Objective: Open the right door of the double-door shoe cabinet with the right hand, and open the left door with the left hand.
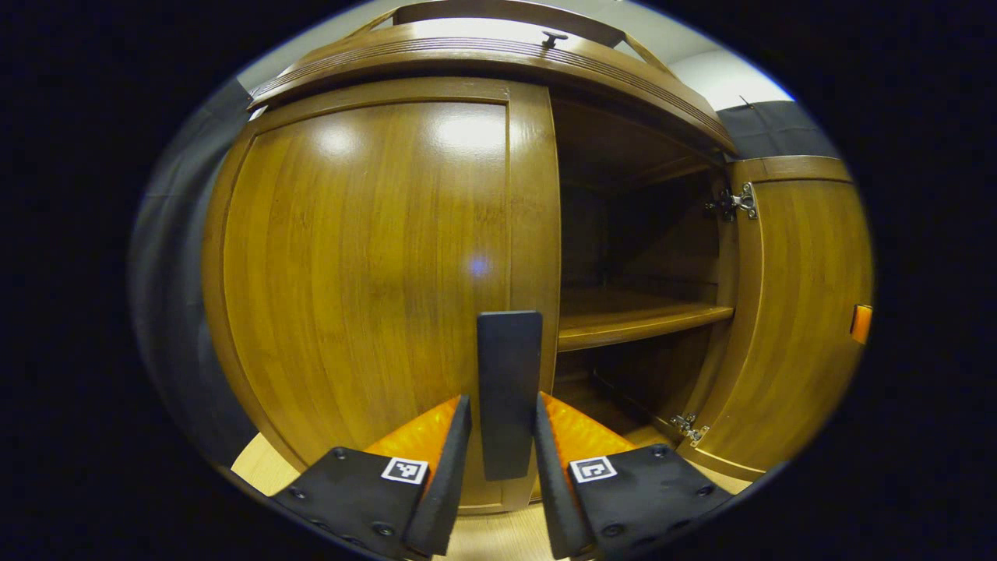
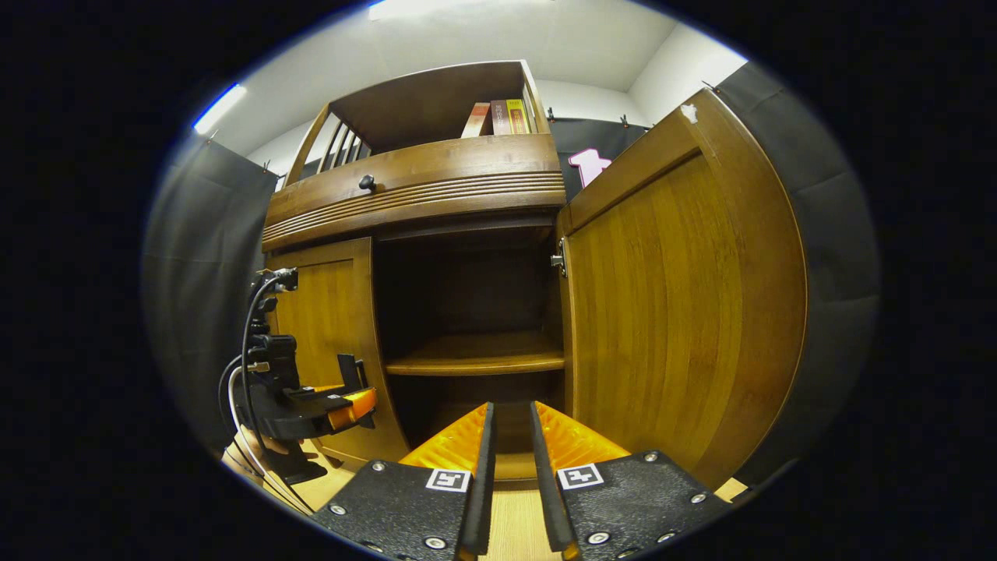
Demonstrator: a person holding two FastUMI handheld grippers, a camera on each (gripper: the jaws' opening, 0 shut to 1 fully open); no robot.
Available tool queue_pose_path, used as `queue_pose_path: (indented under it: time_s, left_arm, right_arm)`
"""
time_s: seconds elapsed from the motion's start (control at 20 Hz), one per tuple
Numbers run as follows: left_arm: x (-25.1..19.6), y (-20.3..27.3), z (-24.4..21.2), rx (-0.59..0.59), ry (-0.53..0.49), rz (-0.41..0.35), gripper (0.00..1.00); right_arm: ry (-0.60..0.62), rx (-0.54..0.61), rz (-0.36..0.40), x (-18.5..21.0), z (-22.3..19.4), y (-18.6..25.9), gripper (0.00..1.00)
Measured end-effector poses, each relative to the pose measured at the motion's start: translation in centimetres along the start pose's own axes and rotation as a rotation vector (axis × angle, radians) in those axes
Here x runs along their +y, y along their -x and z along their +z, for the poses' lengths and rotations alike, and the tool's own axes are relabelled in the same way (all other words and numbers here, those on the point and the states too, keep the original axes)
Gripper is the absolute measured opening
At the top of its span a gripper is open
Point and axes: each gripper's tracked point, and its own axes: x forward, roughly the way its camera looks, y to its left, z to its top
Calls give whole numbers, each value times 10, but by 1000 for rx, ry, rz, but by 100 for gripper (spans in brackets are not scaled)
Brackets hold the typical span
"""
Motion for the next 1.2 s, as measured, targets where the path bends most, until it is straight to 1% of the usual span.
queue_pose_path:
  time_s: [0.1,0.2,0.25,0.35,0.4,0.6,0.85,1.0,1.05,1.1,1.15,1.2]
  left_arm:
    - [-1,-1,-1,7,-16,9,49]
    - [0,-1,-1,7,-10,16,39]
    - [0,-1,0,3,2,20,39]
    - [0,1,-2,7,10,31,35]
    - [1,2,-3,12,10,35,30]
    - [-3,12,-3,10,8,8,29]
    - [-1,51,-5,19,5,-36,29]
    - [3,72,-5,18,6,-51,29]
    - [5,79,-5,18,6,-54,29]
    - [6,87,-5,16,5,-57,29]
    - [7,93,-5,17,3,-59,29]
    - [9,100,-6,18,3,-60,29]
  right_arm:
    - [-5,-2,0,-2,0,1,27]
    - [-3,-3,-3,-5,-1,2,27]
    - [-2,-1,-4,-6,-2,2,27]
    - [-1,7,-3,-7,-5,2,27]
    - [0,11,-6,-8,-7,3,27]
    - [-16,17,-8,-10,-11,7,27]
    - [-16,18,-15,-6,-8,14,27]
    - [0,13,-3,5,-5,24,27]
    - [3,9,2,8,-4,27,12]
    - [7,4,8,12,-1,30,12]
    - [15,-3,7,14,0,30,27]
    - [22,-5,-2,14,2,33,12]
